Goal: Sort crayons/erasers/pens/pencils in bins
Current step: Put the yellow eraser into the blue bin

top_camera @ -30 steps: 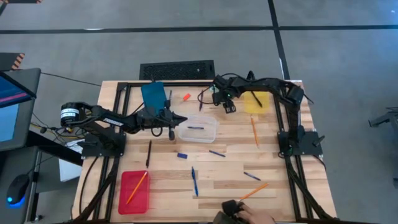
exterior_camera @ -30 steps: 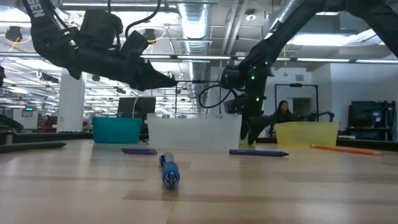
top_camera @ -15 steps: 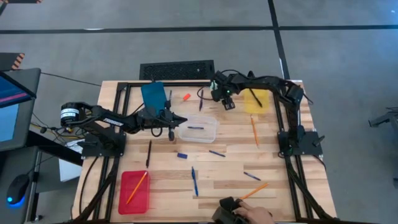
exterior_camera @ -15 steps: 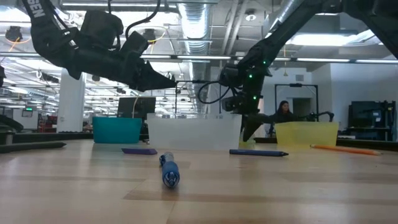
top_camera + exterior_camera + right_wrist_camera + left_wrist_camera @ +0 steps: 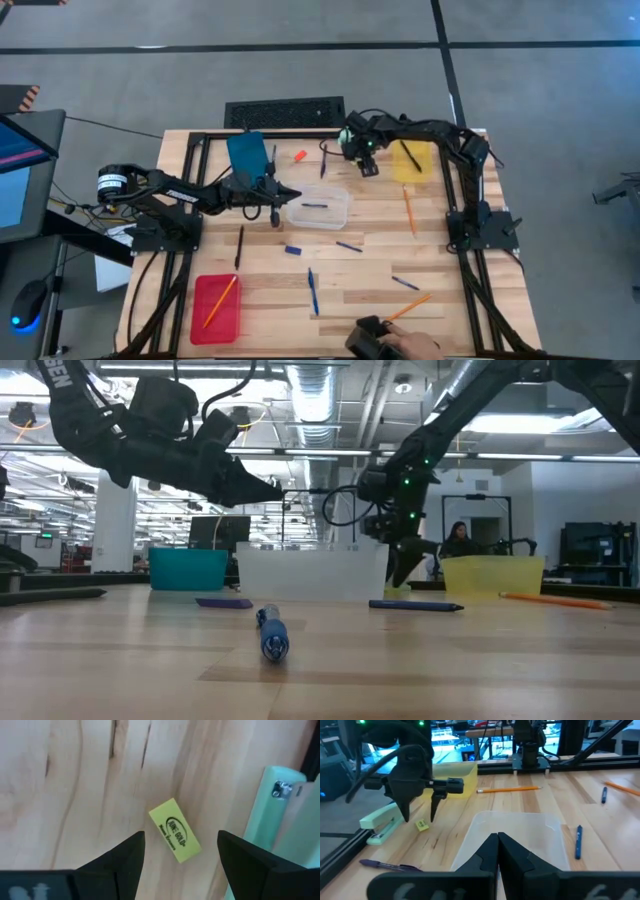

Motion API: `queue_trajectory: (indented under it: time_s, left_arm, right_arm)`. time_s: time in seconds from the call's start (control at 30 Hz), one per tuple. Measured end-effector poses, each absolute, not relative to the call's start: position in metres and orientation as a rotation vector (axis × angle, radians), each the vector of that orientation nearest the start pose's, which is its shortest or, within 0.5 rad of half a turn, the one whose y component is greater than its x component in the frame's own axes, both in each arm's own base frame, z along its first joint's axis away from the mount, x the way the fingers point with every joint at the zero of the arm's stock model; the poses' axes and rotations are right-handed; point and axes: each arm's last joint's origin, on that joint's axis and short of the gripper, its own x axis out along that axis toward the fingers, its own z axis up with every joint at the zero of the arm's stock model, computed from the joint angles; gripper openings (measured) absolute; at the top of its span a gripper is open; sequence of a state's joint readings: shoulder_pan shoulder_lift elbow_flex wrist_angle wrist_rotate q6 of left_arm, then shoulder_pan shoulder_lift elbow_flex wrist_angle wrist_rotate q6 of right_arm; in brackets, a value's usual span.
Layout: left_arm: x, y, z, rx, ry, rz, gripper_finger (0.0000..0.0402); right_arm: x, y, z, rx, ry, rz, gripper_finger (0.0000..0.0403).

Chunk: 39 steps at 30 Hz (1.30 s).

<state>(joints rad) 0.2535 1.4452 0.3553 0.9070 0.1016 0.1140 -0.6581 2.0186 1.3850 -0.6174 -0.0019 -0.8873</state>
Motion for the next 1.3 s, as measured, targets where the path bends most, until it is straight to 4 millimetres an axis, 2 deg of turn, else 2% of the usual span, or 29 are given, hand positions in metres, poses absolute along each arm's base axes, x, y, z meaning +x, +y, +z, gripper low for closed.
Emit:
queue_trajectory:
  time_s: [0.27,0.5,0.77,0.93,1.03,1.3]
  left_arm:
    - [0.241,0.059,0.158,0.076,0.188,0.141,0.0]
    - [0.241,0.059,0.158,0.076,0.188,0.141,0.0]
    - [0.241,0.059,0.158,0.073,0.193,0.131,0.0]
    - [0.241,0.059,0.158,0.072,0.191,0.115,0.0]
    - [0.241,0.059,0.158,0.072,0.19,0.115,0.0]
    - [0.241,0.059,0.157,0.07,0.197,0.115,0.0]
  right_arm:
    - [0.308,-0.251,0.153,-0.27,1.298,-0.008,0.0234]
    - [0.307,-0.256,0.154,-0.273,1.273,-0.026,0.0213]
    - [0.313,-0.257,0.13,-0.196,1.336,0.011,0.0211]
    - [0.314,-0.256,0.135,-0.145,1.381,0.014,0.0206]
    - [0.316,-0.256,0.141,-0.114,1.385,-0.005,0.0187]
    - [0.315,-0.253,0.142,-0.036,1.413,-0.034,0.0106]
